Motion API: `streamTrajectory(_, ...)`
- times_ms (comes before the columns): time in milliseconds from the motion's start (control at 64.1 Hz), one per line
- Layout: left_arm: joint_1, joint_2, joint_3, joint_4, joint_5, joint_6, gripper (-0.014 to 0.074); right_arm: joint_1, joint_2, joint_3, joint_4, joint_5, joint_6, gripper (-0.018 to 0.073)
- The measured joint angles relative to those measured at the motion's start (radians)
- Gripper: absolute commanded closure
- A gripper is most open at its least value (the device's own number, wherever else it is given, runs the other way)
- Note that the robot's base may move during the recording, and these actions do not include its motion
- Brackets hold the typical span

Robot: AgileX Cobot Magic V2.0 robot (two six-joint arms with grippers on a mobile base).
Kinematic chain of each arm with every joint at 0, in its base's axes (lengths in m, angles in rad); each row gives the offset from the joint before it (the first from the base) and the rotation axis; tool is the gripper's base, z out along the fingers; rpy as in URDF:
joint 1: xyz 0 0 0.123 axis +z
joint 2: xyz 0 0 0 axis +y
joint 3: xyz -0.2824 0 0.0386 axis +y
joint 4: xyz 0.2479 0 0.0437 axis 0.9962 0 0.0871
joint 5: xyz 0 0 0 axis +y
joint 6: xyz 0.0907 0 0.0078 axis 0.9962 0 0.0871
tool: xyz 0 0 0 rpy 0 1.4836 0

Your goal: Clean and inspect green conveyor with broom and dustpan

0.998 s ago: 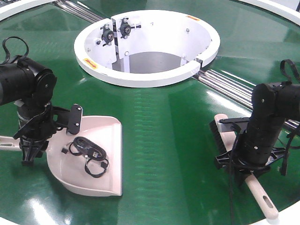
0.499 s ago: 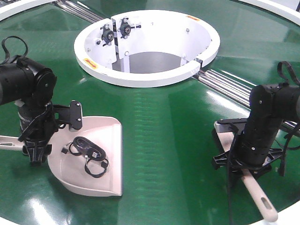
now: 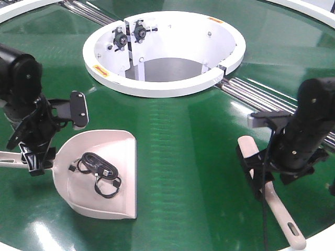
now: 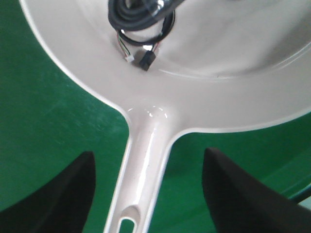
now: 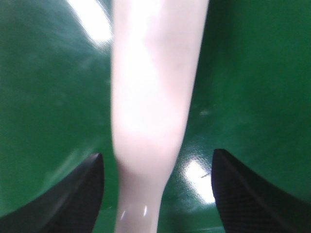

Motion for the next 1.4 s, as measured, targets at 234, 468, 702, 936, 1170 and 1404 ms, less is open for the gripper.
streamTrajectory(234,0.000,-0.070,0.000,-0.107,-0.006,-0.098,0.0142,0.000,-0.181,0.000,0.000,-0.098,-0.004,0.0096)
streamTrajectory(468,0.000,-0.136,0.000,-0.242,-0.020,-0.171,0.0142,0.000,-0.405,0.001,0.000,-0.220,-0.038,0.0096)
streamTrajectory(702,-0.001,-0.304,0.000,-0.250,-0.063,-0.287,0.0155,0.000,-0.659,0.001,0.004,-0.269,-0.041,0.0099)
streamTrajectory(936,-0.001,-0.560,0.109,-0.283,-0.253,-0.435,0.0185,0.000,-0.916,0.100,0.004,-0.345,-0.055,0.0107)
streamTrajectory(1170,-0.001,-0.911,0.461,-0.289,-0.567,-0.485,0.0190,0.000,-1.181,0.355,0.004,-0.505,-0.064,0.0107)
streamTrajectory(1404,-0.001,-1.273,0.824,-0.291,-0.839,-0.569,0.0190,0.000,-1.387,0.647,0.008,-0.693,-0.064,0.0107)
